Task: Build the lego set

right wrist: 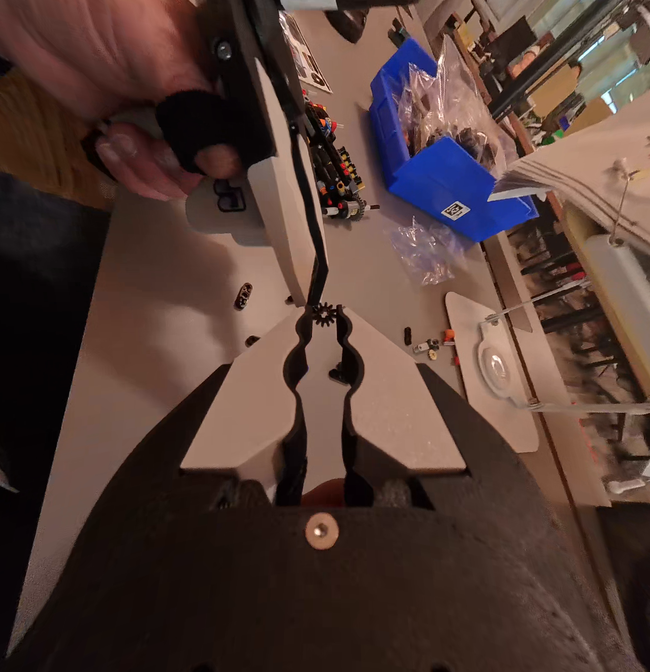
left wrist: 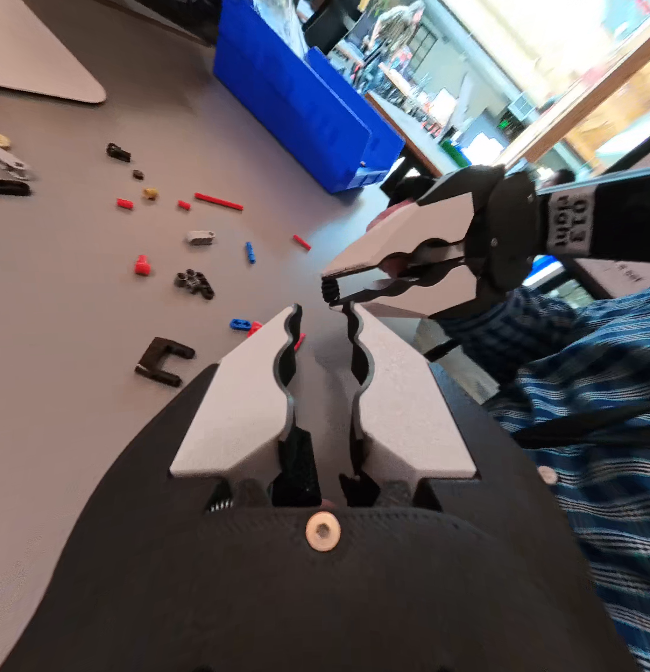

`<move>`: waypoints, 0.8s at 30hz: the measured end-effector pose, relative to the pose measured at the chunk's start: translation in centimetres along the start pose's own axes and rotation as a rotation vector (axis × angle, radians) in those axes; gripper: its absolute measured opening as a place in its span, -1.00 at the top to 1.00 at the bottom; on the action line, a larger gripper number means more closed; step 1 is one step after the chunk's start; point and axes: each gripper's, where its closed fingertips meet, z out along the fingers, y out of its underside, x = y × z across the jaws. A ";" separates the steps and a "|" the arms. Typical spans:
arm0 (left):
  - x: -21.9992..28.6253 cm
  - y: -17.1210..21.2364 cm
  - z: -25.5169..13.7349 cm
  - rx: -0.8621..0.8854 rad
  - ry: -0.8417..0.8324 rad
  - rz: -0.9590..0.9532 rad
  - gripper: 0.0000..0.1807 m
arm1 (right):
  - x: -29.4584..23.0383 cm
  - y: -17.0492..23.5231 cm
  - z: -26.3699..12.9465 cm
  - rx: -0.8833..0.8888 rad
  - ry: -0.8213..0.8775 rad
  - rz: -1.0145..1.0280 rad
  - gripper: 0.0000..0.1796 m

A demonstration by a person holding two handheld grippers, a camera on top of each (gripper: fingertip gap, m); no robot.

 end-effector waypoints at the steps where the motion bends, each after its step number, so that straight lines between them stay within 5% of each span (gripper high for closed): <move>1: 0.3 -0.1 0.0 0.011 0.038 -0.025 0.77 | -0.1 -0.1 -0.1 0.009 -0.006 -0.007 0.89; 13: 1.5 -0.8 0.7 0.063 0.203 -0.146 0.91 | 0.4 -0.2 -0.9 0.020 0.053 -0.096 0.89; 24: 0.5 -0.8 1.1 0.090 0.176 -0.168 1.00 | 0.7 0.4 -0.7 0.032 0.087 -0.065 0.89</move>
